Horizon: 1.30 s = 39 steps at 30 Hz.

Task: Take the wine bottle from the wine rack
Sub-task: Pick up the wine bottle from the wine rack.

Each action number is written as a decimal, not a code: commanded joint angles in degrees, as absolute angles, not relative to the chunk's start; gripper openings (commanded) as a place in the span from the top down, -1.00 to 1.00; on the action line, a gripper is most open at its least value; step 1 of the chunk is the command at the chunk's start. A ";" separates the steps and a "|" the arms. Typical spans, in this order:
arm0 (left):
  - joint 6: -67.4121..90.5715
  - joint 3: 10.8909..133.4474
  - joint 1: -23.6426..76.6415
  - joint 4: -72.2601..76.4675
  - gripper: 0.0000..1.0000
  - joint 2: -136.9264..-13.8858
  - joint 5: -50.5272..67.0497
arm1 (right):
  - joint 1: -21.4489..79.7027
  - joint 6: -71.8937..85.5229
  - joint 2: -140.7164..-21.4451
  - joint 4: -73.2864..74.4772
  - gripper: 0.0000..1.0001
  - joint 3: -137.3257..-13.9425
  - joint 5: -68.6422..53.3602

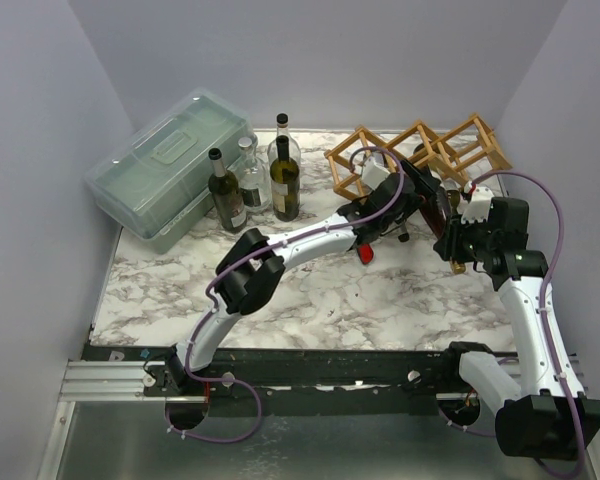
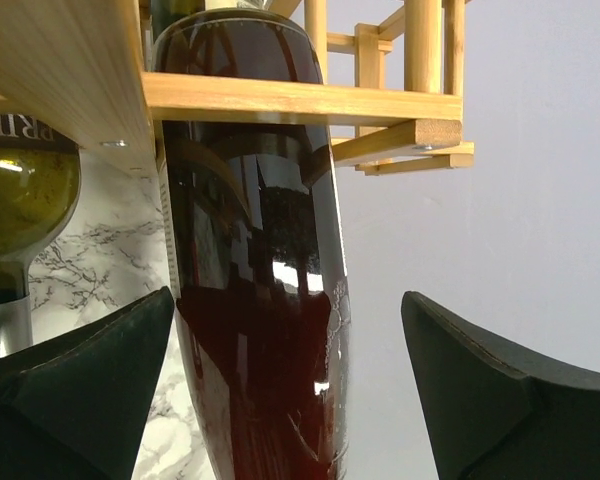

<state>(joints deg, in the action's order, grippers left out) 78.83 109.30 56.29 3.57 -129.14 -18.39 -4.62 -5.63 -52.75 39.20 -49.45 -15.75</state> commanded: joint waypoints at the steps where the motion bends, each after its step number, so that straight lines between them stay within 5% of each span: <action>1: 79.06 111.51 59.14 -1.15 -0.94 -131.72 -17.98 | -3.83 -8.43 -50.81 30.18 1.00 -54.34 -26.80; 17: 79.81 117.80 59.65 -7.21 -0.90 -134.59 -18.45 | -3.78 -8.88 -50.88 30.73 1.00 -54.40 -27.78; 31: 78.56 117.97 59.59 -7.53 -0.31 -132.10 -21.70 | -3.80 -9.11 -50.15 32.41 1.00 -55.64 -26.21; 39: 75.98 114.13 59.59 -3.95 0.23 -129.07 -23.07 | -3.86 -8.81 -49.67 34.27 1.00 -57.09 -29.25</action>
